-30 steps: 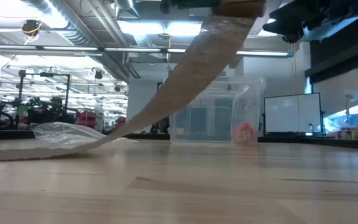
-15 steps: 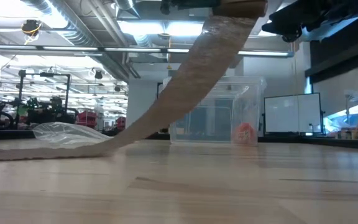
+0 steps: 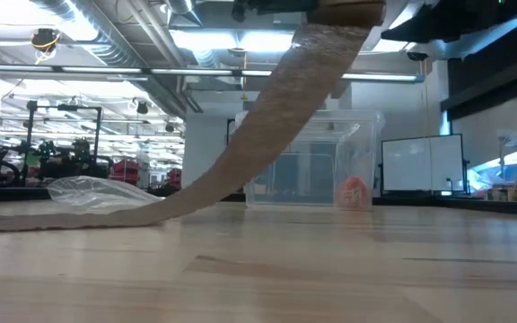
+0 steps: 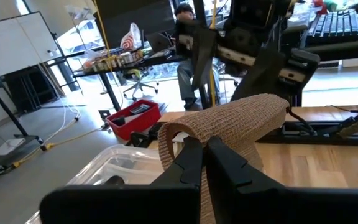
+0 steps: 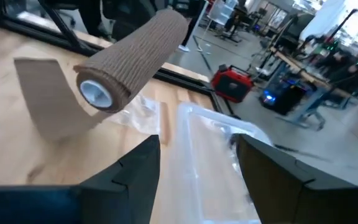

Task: Roll bandage
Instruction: Roll the brown bandage

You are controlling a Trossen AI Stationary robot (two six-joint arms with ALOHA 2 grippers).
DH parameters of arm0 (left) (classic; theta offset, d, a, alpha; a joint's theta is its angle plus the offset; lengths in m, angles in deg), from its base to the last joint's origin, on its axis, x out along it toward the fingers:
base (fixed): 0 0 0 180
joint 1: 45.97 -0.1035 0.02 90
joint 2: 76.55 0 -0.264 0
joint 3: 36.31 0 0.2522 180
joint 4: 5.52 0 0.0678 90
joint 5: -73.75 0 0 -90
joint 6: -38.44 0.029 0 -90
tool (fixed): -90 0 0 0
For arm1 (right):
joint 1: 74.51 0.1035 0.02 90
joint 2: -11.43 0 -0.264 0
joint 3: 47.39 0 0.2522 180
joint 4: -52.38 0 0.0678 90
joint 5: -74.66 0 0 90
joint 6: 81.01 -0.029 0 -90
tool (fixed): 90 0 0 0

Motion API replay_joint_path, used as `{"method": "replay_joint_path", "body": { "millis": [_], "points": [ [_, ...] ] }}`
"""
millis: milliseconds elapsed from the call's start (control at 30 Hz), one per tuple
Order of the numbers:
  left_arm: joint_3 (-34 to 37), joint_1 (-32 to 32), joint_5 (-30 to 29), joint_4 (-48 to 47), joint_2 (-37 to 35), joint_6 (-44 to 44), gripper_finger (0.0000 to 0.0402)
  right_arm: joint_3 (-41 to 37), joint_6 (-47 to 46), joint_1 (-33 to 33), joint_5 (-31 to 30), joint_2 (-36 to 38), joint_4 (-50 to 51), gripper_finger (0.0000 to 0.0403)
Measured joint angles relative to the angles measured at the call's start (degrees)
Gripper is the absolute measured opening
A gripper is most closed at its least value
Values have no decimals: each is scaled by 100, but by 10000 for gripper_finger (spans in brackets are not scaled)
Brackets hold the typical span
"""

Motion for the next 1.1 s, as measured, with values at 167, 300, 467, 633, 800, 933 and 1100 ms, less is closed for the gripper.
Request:
{"method": "replay_joint_path", "body": {
  "millis": [167,300,467,633,800,933,1100],
  "points": [
    [-2,-34,-1,6,0,-176,0,83,213,219,-86,-162,140,216],
    [-2,-55,-3,31,0,-269,0,82,230,506,-339,-435,-56,216],
    [-2,-81,-7,26,0,-275,0,79,338,998,-855,-616,-345,216],
    [-2,-79,-7,13,0,-278,0,79,508,1294,-1500,-619,-517,216],
    [-2,-79,-7,24,0,-306,0,79,510,1342,-1469,-725,-728,216],
    [-2,-76,-19,32,0,-310,0,77,538,1343,-1313,-859,-987,216],
    [-2,-76,-47,6,0,-391,0,75,785,1342,-1460,-965,-1225,216]
  ]
}}
